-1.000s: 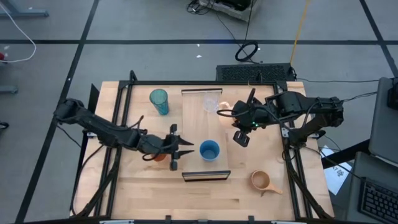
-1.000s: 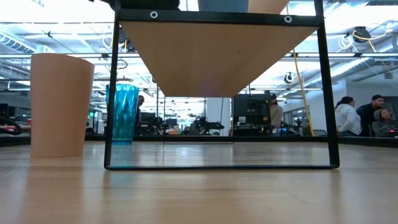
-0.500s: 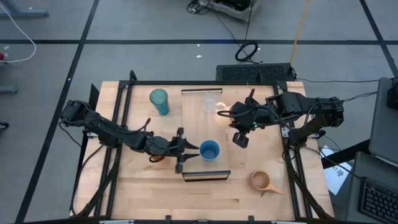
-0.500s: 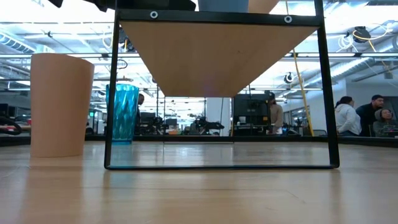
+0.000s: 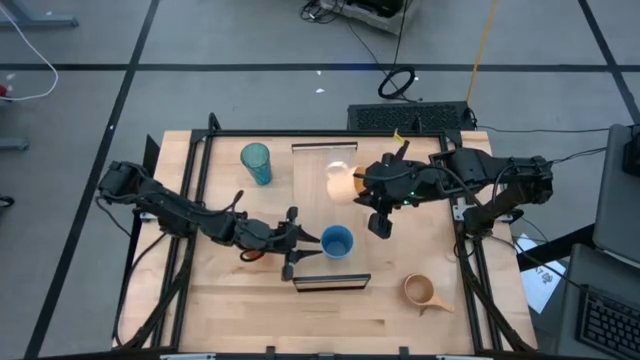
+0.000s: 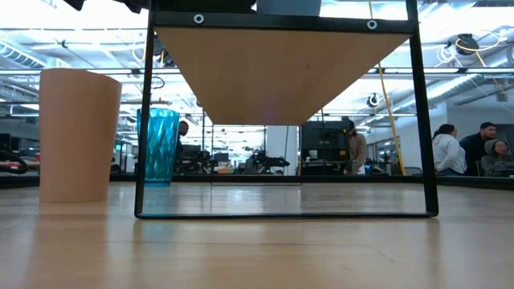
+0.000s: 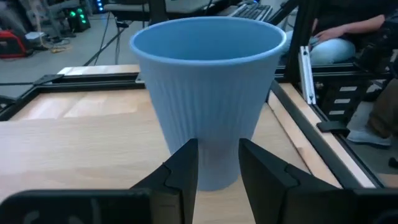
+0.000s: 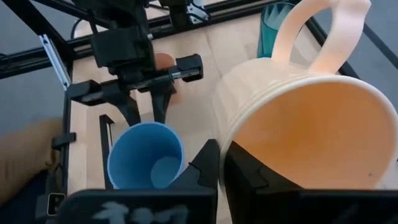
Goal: Stack small to large cups/mugs on shelf
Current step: Put the light orange mug on the shelf
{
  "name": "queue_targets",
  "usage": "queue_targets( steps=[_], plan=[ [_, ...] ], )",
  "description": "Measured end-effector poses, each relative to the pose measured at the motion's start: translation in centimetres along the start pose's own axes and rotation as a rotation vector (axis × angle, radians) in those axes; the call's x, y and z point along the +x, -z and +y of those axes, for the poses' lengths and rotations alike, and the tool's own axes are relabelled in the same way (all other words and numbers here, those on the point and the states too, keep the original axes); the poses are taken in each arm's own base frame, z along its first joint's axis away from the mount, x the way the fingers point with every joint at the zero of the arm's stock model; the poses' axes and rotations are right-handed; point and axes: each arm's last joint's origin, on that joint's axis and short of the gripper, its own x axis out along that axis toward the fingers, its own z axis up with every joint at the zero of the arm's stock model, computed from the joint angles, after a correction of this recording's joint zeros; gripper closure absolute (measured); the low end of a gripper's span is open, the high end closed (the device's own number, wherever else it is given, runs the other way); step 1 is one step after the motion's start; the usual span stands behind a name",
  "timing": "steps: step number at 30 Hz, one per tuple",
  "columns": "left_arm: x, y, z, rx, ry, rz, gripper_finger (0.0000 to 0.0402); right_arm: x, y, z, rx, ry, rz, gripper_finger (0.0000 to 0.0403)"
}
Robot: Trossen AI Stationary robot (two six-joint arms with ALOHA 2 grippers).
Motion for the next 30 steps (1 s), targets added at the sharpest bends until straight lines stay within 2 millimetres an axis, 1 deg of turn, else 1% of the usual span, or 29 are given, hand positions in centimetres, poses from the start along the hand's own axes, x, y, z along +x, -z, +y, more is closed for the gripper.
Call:
queue_targets(
  steps=[3, 6, 11, 16, 18, 22, 25, 27, 30],
  plan=[
    [0.3, -0.2, -0.1, -0.008, 0.022, -0.041, 0.0284, 0.2, 0.0, 0.1, -0.002, 0.001, 0.003, 0.0403],
    [0.5, 0.1, -0.1, -0.002, 0.022, -0.023, 0.0284, 0.4, 0.0, 0.1, -0.003, 0.003, 0.008, 0.0403],
    [0.4, 0.0, -0.1, 0.011, 0.018, -0.030, 0.0284, 0.9, 0.0, 0.2, -0.004, 0.008, 0.020, 0.0403],
    [-0.9, -0.9, 0.3, 0.016, 0.000, -0.020, 0.0284, 1.4, 0.0, 0.3, -0.005, 0.011, 0.030, 0.0403],
    [-1.3, -1.1, 0.4, 0.023, -0.022, -0.004, 0.0284, 1.8, 0.0, 0.5, -0.006, 0.013, 0.039, 0.0403],
    [-2.1, -1.7, 0.6, 0.043, -0.047, -0.007, 0.0284, 3.6, 0.1, 1.0, 0.001, -0.019, 0.097, 0.0403],
    [-2.1, -1.6, 0.6, 0.059, -0.071, 0.002, 0.0284, 4.9, 0.1, 1.5, 0.000, -0.047, 0.145, 0.0403],
    [-2.1, -1.6, 0.7, 0.071, -0.082, 0.000, 0.0284, 5.2, -0.2, 1.7, 0.005, -0.051, 0.173, 0.0403],
    [-2.1, -1.6, 0.8, 0.076, -0.093, -0.004, 0.0284, 5.2, -0.5, 1.9, 0.018, -0.046, 0.230, 0.0403]
  ],
)
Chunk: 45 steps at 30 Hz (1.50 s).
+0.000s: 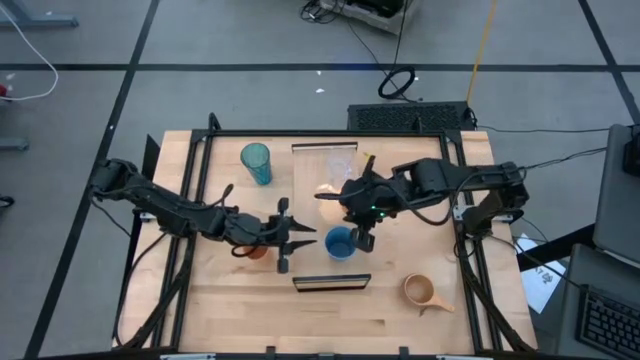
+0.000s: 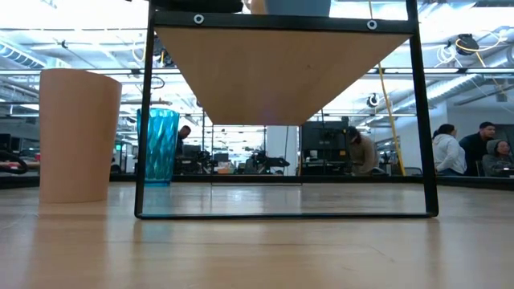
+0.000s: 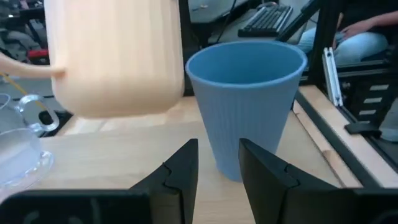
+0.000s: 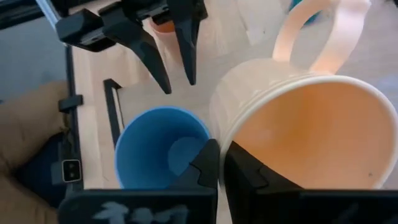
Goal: Stack small to large cups/mugs on shelf
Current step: Put the light orange mug on the shelf
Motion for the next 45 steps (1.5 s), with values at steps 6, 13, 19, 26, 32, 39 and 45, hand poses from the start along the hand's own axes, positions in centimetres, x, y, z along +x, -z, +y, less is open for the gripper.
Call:
queue_targets(
  steps=[6, 13, 19, 26, 32, 39, 45],
  plan=[
    [0.1, 0.0, 0.2, 0.013, -0.010, 0.002, 0.0284, -0.1, -1.1, 0.5, -0.007, 0.014, 0.034, 0.0403],
    [-0.1, -0.1, 0.4, 0.016, -0.041, 0.000, 0.0284, 0.7, -1.0, 0.6, -0.062, 0.023, 0.131, 0.0403],
    [-0.5, -0.5, 1.1, 0.005, -0.090, -0.005, 0.0284, 0.4, -0.7, 0.5, -0.106, 0.027, 0.149, 0.0403],
    [-1.4, -1.7, 2.7, -0.031, -0.145, -0.054, 0.0284, 0.4, -0.8, 0.5, -0.226, 0.023, 0.145, 0.0403],
    [-3.1, -3.2, 4.0, -0.030, -0.179, -0.123, 0.0282, 0.5, -0.8, 0.5, -0.318, 0.021, 0.146, 0.0403],
    [-3.0, -3.5, 5.9, -0.060, -0.150, -0.148, 0.0209, 0.9, -0.8, 0.4, -0.435, 0.067, 0.134, 0.0403],
    [-2.2, -3.4, 6.3, -0.062, -0.144, -0.176, 0.0156, 1.6, -0.6, 0.2, -0.492, 0.082, 0.157, 0.0403]
  ],
)
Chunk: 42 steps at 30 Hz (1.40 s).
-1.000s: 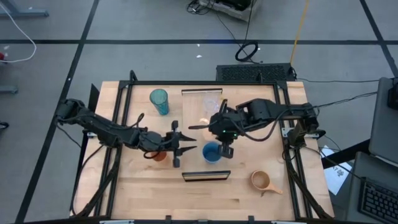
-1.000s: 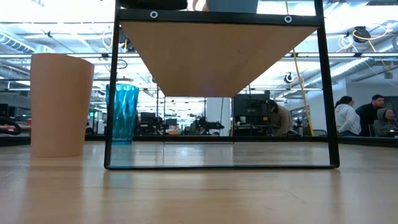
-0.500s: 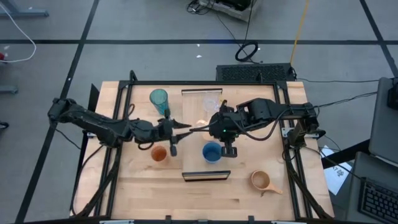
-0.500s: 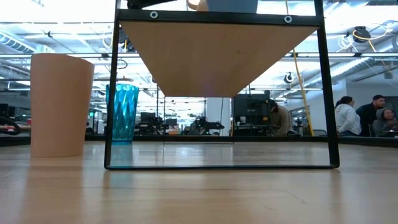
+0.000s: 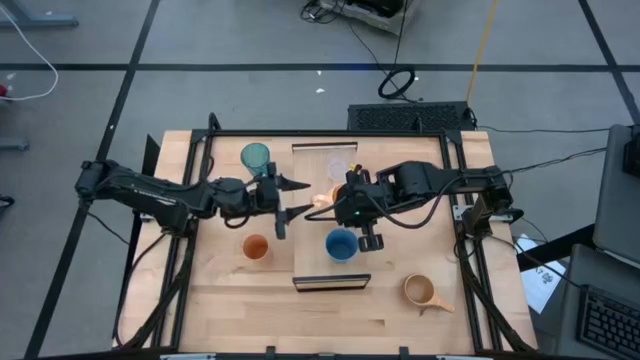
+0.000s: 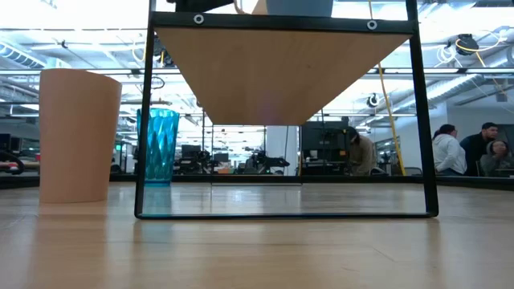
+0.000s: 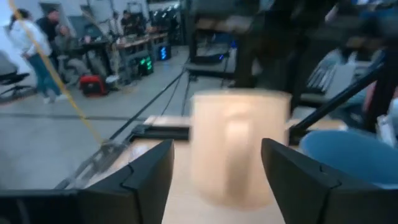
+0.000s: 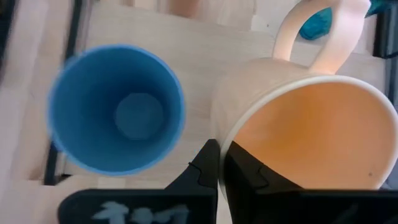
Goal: Stack small to large cups/mugs on shelf
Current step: Put the light orange mug on the shelf
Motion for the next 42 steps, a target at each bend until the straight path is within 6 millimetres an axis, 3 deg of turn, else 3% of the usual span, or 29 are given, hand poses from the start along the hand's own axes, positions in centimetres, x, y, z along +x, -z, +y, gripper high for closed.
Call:
queue_targets(
  steps=[4, 13, 27, 34, 42],
  plan=[
    [0.1, 0.1, 0.1, 0.000, 0.011, -0.002, 0.0166, 0.6, 0.2, -0.1, -0.019, 0.015, 0.024, 0.0403],
    [0.5, 0.5, 1.0, 0.008, 0.035, 0.026, 0.0250, 1.0, 0.2, -0.1, -0.053, 0.057, 0.034, 0.0403],
    [1.5, 1.1, 1.4, 0.030, 0.044, 0.015, 0.0265, 1.0, 0.1, -0.1, -0.069, 0.061, 0.022, 0.0403],
    [1.5, 1.1, 1.4, 0.058, 0.048, 0.019, 0.0351, 1.0, 0.0, -0.1, -0.065, 0.065, 0.015, 0.0400],
    [1.5, 1.1, 1.4, 0.051, 0.051, 0.014, 0.0353, 1.0, -0.2, -0.1, -0.066, 0.067, -0.001, 0.0383]
  ],
)
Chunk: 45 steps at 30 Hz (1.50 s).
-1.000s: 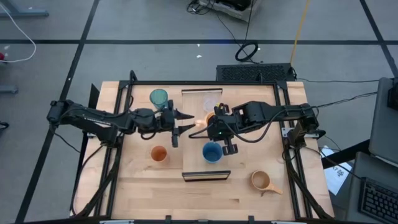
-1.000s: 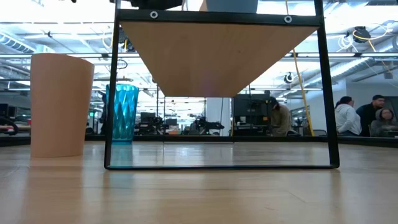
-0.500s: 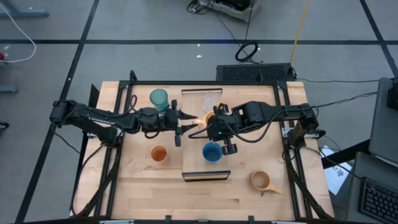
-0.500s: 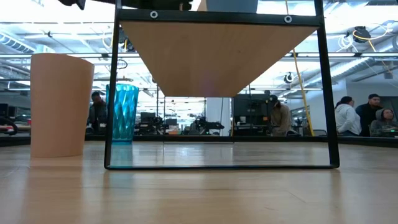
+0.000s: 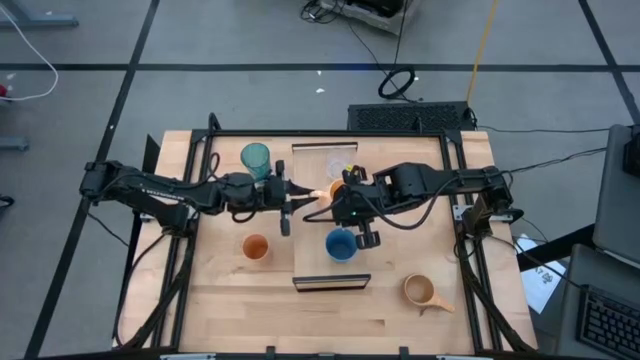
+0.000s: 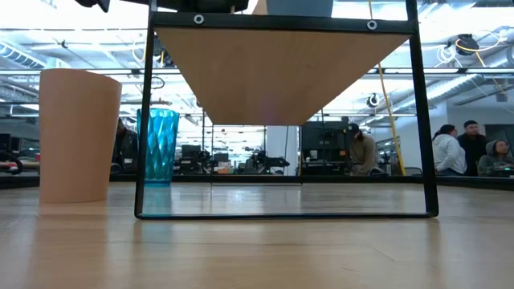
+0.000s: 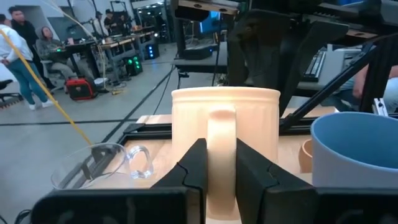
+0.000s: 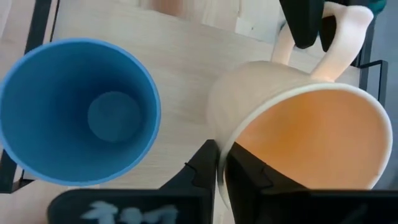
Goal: Stack small to large cups/mugs on shelf
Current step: Put the light orange mug on the shelf
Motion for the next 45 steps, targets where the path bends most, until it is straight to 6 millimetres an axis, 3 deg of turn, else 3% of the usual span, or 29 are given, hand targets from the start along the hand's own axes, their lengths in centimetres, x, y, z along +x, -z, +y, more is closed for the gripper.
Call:
queue_targets(
  steps=[5, 14, 19, 26, 33, 39, 45],
  plan=[
    [-0.6, -0.7, 0.2, -0.004, -0.002, -0.030, 0.0353, -0.6, -0.1, -0.1, 0.062, 0.006, -0.040, 0.0361],
    [-1.7, -1.9, 0.3, 0.002, 0.020, -0.082, 0.0353, -2.7, 0.1, -0.1, 0.165, 0.023, -0.128, 0.0260],
    [-1.7, -2.1, 0.1, 0.004, 0.023, -0.096, 0.0353, -3.3, -0.3, -0.1, 0.169, 0.027, -0.211, 0.0229],
    [-1.9, -2.9, -0.3, -0.004, 0.037, -0.179, 0.0353, -4.3, -0.6, -0.3, 0.154, 0.074, -0.291, 0.0230],
    [-2.2, -4.1, -0.2, -0.027, 0.037, -0.316, 0.0353, -7.4, -0.8, -0.5, 0.170, 0.114, -0.487, 0.0235],
    [-0.6, -3.5, -0.7, -0.053, 0.051, -0.379, 0.0353, -9.4, -0.5, -0.8, 0.206, 0.149, -0.584, 0.0236],
    [0.7, -2.5, -1.2, -0.062, 0.054, -0.401, 0.0353, -9.2, -0.1, -0.8, 0.283, 0.131, -0.549, 0.0236]
  ],
)
